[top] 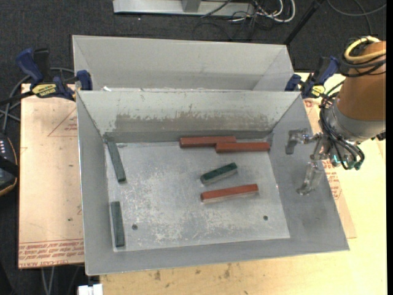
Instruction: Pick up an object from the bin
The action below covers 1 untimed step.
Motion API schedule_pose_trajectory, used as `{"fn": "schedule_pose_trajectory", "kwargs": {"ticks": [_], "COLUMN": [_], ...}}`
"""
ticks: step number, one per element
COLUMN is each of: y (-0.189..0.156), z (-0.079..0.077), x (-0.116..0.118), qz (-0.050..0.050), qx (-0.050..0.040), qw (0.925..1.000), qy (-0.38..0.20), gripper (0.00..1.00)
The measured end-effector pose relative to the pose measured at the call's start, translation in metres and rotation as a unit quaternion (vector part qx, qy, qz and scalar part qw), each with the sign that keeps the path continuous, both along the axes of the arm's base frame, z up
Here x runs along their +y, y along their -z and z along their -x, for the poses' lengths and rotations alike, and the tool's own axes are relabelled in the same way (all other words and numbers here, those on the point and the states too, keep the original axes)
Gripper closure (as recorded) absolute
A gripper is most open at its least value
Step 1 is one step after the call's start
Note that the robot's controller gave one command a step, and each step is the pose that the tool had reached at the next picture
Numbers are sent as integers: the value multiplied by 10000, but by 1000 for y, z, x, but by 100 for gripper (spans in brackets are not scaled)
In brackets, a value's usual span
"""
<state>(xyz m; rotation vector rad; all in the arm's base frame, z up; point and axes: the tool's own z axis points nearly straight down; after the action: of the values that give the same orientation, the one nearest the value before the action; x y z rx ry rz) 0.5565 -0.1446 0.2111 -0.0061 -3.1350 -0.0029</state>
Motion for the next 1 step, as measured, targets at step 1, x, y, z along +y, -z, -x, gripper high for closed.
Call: {"fn": "schedule_pose_trajectory", "kwargs": {"ticks": [1], "y": [127], "z": [-20], "x": [43], "qz": [-14], "qx": [-3], "qw": [9984], "qy": [-572], "gripper": [0]}}
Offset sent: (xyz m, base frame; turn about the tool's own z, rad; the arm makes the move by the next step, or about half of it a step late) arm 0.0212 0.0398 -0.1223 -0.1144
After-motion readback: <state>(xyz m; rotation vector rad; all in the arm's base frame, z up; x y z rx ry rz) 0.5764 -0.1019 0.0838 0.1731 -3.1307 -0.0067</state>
